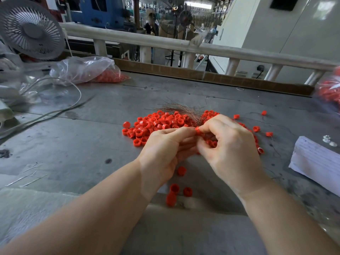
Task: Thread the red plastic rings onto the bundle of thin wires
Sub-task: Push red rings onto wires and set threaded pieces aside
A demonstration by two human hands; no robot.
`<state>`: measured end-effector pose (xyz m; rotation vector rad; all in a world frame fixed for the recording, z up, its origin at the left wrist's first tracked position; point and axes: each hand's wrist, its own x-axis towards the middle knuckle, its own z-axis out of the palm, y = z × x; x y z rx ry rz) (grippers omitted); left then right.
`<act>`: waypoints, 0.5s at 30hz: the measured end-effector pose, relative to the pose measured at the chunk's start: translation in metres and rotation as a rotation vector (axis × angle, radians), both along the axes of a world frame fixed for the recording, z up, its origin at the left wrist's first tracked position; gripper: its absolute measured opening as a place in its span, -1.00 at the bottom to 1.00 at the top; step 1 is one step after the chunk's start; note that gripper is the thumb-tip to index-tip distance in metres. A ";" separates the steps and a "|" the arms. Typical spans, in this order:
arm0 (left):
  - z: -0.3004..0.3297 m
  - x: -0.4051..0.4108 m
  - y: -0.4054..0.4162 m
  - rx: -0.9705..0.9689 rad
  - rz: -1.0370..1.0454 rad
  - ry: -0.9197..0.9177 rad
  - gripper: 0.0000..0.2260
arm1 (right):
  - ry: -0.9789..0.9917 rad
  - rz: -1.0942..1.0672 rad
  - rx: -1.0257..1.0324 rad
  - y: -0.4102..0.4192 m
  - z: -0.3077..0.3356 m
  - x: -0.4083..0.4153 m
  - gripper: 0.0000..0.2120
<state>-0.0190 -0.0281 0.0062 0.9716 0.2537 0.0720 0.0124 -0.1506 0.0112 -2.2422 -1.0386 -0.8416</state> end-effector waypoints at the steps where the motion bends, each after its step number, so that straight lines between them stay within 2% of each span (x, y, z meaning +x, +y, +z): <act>1: 0.000 0.000 0.000 0.000 0.001 0.005 -0.91 | -0.010 0.000 -0.004 0.000 0.000 0.000 -0.95; 15: -0.001 0.000 -0.002 -0.006 0.032 0.013 -0.92 | -0.020 0.005 -0.050 0.000 -0.001 0.002 -0.92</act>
